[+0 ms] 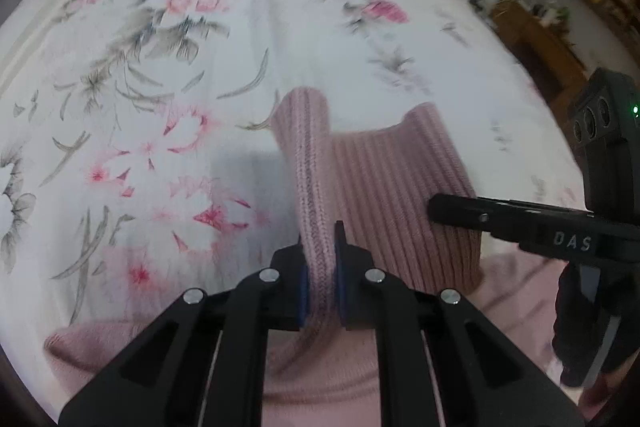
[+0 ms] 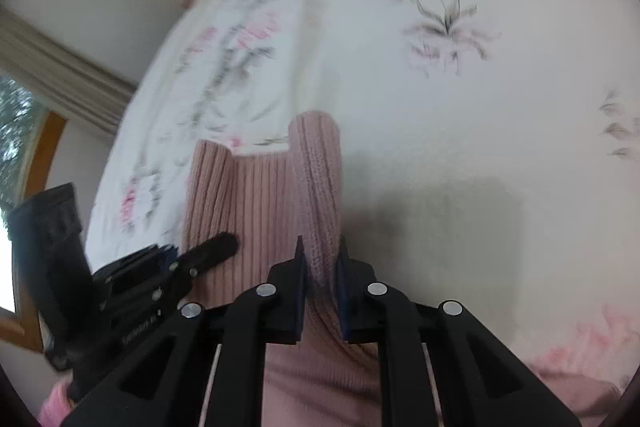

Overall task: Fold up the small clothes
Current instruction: 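Lift the hem toward the collar with both grippers and open them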

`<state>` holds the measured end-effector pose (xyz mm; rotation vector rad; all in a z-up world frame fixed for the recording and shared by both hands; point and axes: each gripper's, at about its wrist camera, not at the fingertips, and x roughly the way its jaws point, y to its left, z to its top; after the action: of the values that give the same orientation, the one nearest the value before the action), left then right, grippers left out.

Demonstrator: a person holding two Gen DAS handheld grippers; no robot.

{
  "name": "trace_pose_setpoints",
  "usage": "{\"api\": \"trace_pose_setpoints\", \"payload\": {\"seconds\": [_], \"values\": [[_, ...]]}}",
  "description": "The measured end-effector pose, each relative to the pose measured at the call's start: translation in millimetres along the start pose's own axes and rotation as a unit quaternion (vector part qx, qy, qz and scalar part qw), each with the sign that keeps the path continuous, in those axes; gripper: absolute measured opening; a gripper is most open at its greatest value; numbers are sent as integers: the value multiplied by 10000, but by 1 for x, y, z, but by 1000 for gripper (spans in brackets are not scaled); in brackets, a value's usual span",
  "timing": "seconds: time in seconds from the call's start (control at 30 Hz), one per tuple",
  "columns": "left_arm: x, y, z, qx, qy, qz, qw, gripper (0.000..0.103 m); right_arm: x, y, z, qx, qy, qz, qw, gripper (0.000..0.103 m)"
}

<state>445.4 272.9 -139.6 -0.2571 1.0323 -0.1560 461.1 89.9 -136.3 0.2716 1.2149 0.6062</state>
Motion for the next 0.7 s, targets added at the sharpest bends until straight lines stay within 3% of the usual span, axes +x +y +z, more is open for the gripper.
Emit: {"api": "trace_pose_setpoints", "payload": {"seconds": [0.13, 0.33, 0.5, 0.63, 0.7], "values": [[-31, -9, -18, 287, -244, -263, 9989, 9, -32, 7, -25, -285, -144, 165, 9994, 13], [-60, -11, -56, 436, -275, -523, 9973, 16, -63, 14, -73, -575, -190, 336, 9976, 13], [-74, -3, -96, 482, -182, -621, 9967, 18, -68, 18, -116, -846, -13, 199, 9962, 13], [-74, 13, -130, 391, 160, -554, 9976, 19, -67, 19, -148, -1041, 243, -9, 9943, 20], [-77, 23, -145, 275, 323, -583, 9974, 24, -69, 16, -163, -1062, 385, -51, 9936, 20]]}}
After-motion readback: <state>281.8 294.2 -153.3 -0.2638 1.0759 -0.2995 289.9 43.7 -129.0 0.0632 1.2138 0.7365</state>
